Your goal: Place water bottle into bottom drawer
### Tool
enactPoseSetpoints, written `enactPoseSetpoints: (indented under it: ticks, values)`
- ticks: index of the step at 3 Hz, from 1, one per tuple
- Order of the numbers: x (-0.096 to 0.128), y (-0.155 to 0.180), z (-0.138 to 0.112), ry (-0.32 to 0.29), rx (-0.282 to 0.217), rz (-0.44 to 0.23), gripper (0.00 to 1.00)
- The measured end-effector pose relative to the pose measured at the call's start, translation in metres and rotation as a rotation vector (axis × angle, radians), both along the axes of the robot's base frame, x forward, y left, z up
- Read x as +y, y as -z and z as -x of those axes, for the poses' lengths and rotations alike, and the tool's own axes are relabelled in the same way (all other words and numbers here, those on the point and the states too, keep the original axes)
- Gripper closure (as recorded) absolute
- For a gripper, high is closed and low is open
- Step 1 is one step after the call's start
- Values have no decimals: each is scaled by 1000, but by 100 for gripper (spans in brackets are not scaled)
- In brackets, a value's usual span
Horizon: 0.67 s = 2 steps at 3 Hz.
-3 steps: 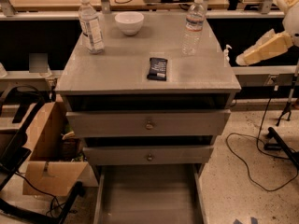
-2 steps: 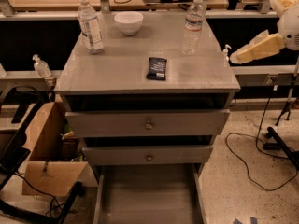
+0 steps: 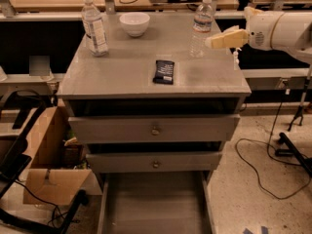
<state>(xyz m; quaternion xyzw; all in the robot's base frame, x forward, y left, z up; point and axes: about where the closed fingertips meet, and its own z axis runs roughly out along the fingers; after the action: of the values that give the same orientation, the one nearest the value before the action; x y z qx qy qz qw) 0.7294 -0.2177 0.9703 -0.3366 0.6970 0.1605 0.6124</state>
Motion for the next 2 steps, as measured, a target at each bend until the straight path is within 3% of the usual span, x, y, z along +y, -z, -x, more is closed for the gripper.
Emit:
enactPoseSetpoints:
  ticks: [2]
  values:
    - [19,23,-52,-21,15,-121,0]
